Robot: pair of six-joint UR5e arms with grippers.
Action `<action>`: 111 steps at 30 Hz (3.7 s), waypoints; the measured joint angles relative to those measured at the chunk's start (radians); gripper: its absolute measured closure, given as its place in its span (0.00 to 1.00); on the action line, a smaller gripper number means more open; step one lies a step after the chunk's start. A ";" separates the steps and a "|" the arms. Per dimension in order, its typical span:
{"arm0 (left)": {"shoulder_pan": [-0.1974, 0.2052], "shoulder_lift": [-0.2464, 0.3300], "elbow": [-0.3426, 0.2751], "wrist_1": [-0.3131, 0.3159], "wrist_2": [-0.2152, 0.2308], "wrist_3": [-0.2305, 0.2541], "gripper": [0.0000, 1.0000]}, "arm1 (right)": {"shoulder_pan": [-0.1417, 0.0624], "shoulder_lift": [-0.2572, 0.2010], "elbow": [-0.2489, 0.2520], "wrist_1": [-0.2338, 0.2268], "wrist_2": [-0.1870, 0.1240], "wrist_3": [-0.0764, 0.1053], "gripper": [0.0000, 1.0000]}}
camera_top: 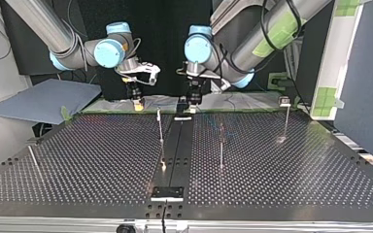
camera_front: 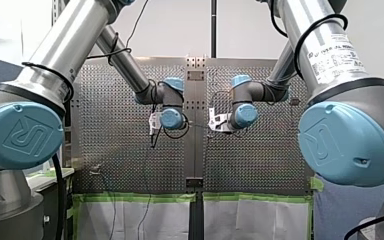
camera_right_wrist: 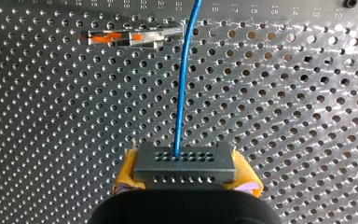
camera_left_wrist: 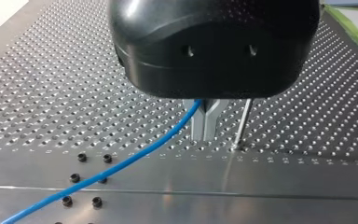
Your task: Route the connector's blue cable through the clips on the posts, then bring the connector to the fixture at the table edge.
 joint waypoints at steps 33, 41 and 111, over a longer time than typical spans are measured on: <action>-0.080 -0.070 -0.005 0.023 -0.009 -0.011 1.00 | -0.014 0.002 0.120 -0.089 0.001 -0.015 1.00; -0.077 -0.092 -0.004 0.037 -0.010 -0.012 1.00 | -0.027 0.004 0.143 -0.121 0.002 -0.015 1.00; -0.052 -0.115 0.000 0.099 0.064 -0.066 1.00 | -0.182 0.132 0.167 -0.392 -0.140 -0.006 1.00</action>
